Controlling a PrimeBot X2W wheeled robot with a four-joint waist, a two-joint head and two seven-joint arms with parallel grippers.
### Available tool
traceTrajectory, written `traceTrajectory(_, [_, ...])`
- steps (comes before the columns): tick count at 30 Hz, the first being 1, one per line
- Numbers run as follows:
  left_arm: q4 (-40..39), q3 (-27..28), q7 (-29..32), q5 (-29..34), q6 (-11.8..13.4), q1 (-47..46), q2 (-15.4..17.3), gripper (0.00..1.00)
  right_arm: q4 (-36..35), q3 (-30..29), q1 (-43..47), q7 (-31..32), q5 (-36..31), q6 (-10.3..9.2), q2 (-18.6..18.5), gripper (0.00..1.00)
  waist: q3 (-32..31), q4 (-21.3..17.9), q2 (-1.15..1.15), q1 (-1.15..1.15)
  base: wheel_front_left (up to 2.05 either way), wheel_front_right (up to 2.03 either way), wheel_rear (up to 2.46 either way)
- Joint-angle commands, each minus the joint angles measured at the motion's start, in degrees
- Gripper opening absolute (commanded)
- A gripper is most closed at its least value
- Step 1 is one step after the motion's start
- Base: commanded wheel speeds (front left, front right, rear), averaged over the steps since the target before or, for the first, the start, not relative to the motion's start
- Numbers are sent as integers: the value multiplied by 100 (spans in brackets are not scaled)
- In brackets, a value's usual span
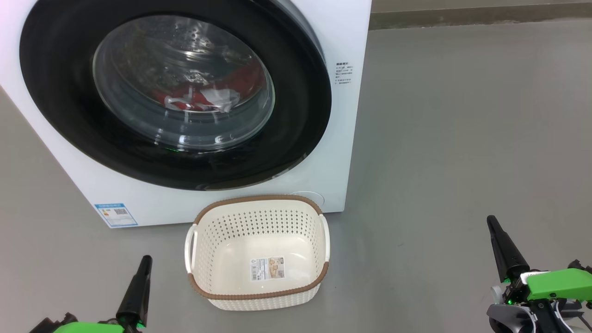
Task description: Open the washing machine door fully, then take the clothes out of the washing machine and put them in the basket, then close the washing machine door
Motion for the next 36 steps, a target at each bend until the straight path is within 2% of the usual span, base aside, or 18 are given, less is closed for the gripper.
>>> traceTrajectory(1, [-147,200,48,71,-41,-239,62,0,-166,108,-245,36,-10,3,-64,0,0,0,0,0,0,0,0])
traceTrajectory(11, [-147,199,48,70,-41,-239,62,0,-166,108,-245,35,-10,3,-64,0,0,0,0,0,0,0,0])
traceTrajectory(12, [-1,1,0,0,0,-1,0,100,0,0,-1,0,0,0,0,100,0,0,0,0,0,0,0])
traceTrajectory(18, [213,-49,-38,4,5,119,-60,100,236,34,129,-31,-18,0,94,100,4,0,0,1,0,0,0])
traceTrajectory(23, [165,-86,-123,17,3,87,-55,100,215,52,98,-96,-61,0,81,100,-11,0,0,13,0,0,0])
traceTrajectory(27, [126,-115,-191,44,1,67,-51,100,198,75,78,-154,-101,0,65,100,-2,1,0,1,0,0,0])
traceTrajectory(36, [36,-174,-327,261,-2,16,-36,100,180,174,25,-309,-290,1,-14,100,-1,2,0,0,0,0,0])
